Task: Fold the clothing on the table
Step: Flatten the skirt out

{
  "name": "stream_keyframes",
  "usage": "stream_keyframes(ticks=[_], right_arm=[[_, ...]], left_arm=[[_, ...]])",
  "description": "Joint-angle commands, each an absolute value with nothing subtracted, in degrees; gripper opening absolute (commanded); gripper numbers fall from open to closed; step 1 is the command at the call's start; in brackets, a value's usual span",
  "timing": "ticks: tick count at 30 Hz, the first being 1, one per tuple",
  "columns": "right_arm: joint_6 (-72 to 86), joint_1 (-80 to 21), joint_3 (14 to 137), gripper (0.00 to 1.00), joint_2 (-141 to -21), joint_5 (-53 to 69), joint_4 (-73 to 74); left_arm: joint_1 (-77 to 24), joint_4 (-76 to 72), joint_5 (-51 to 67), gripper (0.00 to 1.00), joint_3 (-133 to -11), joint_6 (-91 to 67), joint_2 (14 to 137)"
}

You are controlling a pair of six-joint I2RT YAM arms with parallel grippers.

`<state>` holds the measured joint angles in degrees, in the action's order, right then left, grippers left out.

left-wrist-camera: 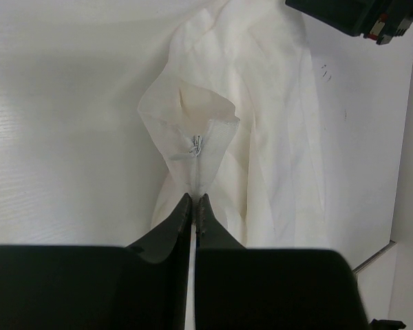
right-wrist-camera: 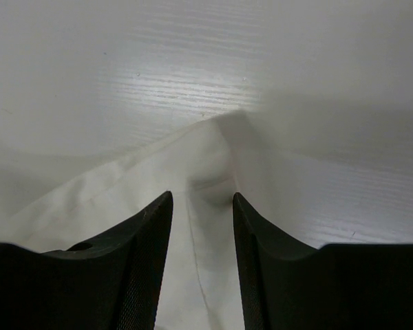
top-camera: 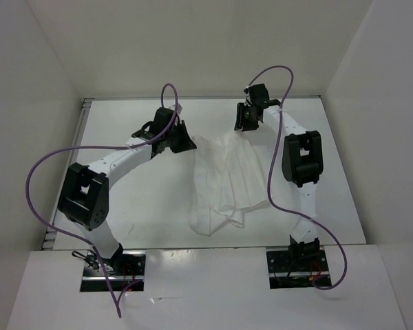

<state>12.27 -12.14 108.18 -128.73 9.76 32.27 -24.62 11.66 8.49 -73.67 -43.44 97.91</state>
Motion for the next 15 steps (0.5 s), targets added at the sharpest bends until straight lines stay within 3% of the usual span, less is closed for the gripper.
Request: stream_keyframes(ticks=[1, 15], right_arm=[[11.07, -11.25, 113.11, 0.46, -130.51, 9.76, 29.00], [11.07, -10.20, 119.18, 0.46, -137.81, 16.68, 31.20]], left_arm=[[-24.17, 11.43, 10.11, 0.00, -73.56, -42.10, 98.26], [-23.64, 12.56, 11.16, 0.00, -73.56, -42.10, 98.79]])
